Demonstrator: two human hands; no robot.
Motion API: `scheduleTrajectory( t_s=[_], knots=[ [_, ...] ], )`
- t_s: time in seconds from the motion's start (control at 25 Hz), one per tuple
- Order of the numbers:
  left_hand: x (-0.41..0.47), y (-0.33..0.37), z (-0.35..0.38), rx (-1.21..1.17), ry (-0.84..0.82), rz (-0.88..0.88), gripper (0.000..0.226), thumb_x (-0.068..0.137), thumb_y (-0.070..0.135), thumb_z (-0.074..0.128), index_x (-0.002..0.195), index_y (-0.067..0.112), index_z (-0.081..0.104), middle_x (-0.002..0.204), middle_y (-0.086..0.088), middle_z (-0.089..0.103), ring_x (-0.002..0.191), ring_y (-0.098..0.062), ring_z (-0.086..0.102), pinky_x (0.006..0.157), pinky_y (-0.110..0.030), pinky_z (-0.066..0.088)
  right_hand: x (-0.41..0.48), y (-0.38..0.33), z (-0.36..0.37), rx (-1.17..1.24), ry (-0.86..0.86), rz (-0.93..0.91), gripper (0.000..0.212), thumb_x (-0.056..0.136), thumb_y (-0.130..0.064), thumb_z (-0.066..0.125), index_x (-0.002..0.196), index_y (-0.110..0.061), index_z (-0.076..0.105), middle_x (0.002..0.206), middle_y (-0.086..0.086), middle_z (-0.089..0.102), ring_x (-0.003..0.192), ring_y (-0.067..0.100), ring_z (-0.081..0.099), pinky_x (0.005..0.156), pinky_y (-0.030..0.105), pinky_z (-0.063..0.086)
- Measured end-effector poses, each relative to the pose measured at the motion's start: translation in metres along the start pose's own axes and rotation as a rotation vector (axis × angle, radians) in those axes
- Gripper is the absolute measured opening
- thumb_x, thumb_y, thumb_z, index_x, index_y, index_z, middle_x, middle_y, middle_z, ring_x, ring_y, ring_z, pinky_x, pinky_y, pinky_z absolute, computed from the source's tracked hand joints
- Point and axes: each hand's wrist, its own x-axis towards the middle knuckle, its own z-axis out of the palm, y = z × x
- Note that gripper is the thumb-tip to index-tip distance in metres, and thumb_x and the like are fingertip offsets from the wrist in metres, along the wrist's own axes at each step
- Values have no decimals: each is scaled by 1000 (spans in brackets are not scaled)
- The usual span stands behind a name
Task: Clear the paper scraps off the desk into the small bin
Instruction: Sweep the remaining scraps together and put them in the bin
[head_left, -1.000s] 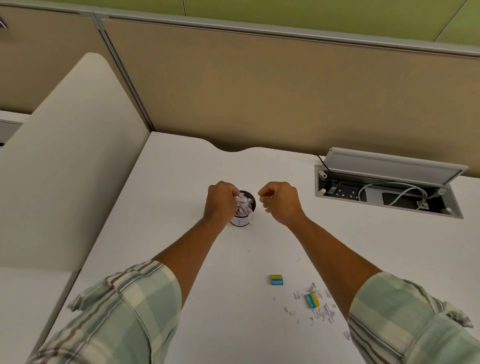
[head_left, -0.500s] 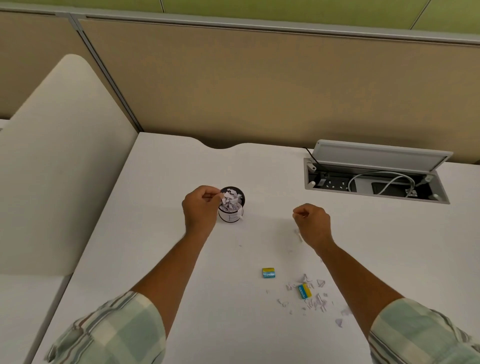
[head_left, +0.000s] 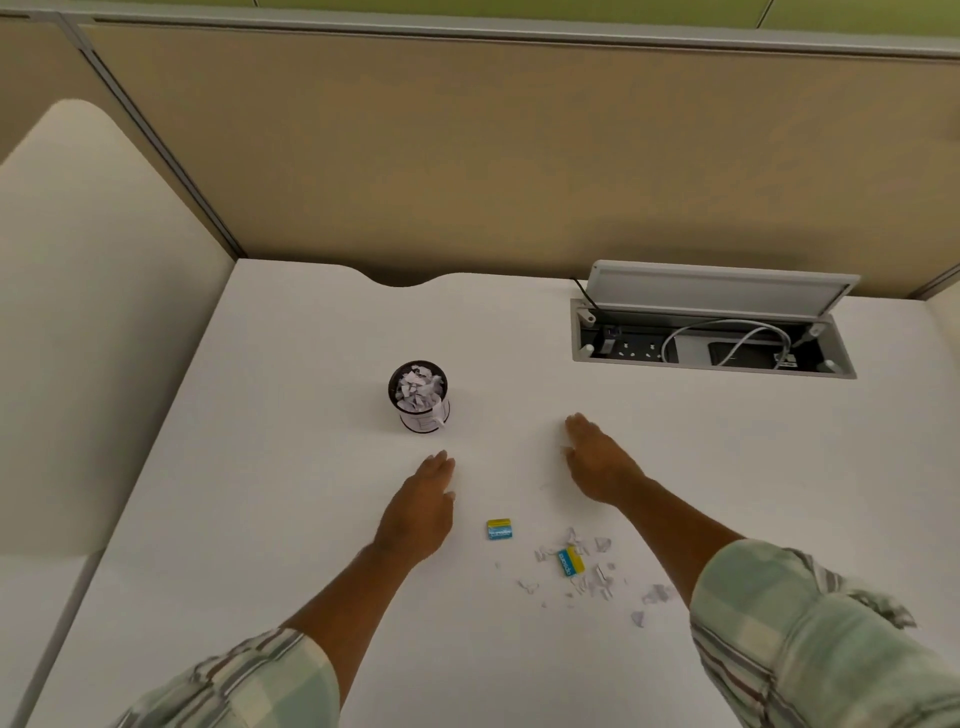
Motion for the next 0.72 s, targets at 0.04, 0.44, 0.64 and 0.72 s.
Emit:
scheduleTrajectory(
  t_s=[0.04,0.44,0.64,0.72],
  knots=[
    [0,0,6,65,-49,15,58,106,21,43,160,12,23,170,-1,17,159,-16,14,129,-29,14,-1,-3,7,-65,-40,-36,59,109,-26,28,161,-8,8,171,9,1,157,30,3,127,41,13],
    [-26,9,49,220,-64,3,66,108,29,39,162,11,6,172,-2,-9,159,-18,-9,129,-30,4,-38,15,54,-289,-4,-227,58,108,-23,26,160,-6,8,170,10,-5,157,31,0,127,38,11],
    [-54,18,70,246,-47,1,63,108,28,34,162,11,7,172,-4,-10,159,-19,-9,129,-30,4,-70,35,66,-287,22,-274,62,105,-17,34,161,-11,9,171,4,-6,158,26,0,127,35,12],
    [-68,20,81,259,-29,3,61,109,27,31,162,10,6,172,-5,-11,159,-21,-10,129,-30,2,-86,45,71,-275,36,-285,61,105,-16,32,162,-13,9,171,1,-6,158,22,-1,126,32,9]
  ],
)
